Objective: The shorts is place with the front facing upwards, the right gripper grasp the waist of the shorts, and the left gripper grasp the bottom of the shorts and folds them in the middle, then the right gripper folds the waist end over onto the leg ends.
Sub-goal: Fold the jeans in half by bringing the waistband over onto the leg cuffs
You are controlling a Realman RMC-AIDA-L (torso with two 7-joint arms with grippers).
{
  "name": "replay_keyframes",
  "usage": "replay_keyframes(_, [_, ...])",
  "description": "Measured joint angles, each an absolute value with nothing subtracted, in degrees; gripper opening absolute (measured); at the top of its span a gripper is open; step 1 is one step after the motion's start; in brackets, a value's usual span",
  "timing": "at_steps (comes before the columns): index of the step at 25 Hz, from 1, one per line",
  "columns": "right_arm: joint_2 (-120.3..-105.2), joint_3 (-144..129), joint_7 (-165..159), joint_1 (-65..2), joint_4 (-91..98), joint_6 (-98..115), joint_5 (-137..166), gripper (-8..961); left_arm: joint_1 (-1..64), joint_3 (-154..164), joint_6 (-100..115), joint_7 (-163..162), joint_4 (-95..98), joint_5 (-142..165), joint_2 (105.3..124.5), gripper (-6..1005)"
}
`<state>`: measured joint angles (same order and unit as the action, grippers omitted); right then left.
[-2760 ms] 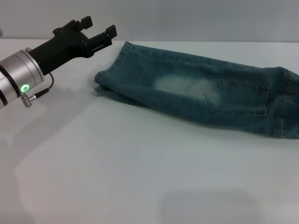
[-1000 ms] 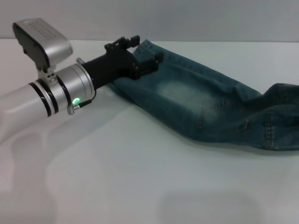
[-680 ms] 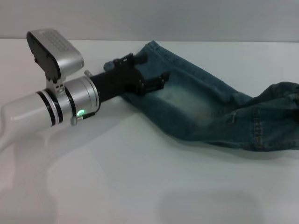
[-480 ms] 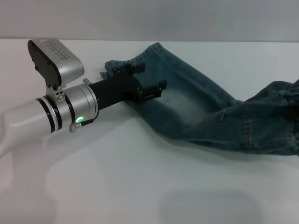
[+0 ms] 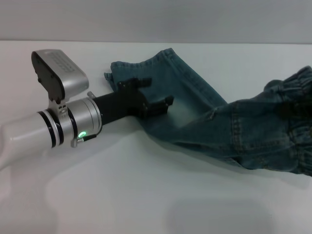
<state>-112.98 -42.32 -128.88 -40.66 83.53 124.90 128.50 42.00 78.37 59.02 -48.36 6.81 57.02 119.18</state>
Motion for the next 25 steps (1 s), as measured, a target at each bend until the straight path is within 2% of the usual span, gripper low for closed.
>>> replay_keyframes(9, [-112.64,-42.2,-131.2,-42.2,83.6,124.9,125.8,77,41.0,87.2,62.2,-49.0,7.7,57.0,119.17,844])
replay_keyframes(25, [-112.05,-41.0,-131.9,-43.7,82.1,124.0,125.1,76,32.5,117.0,56.7,-52.8,24.5,41.2,119.17,844])
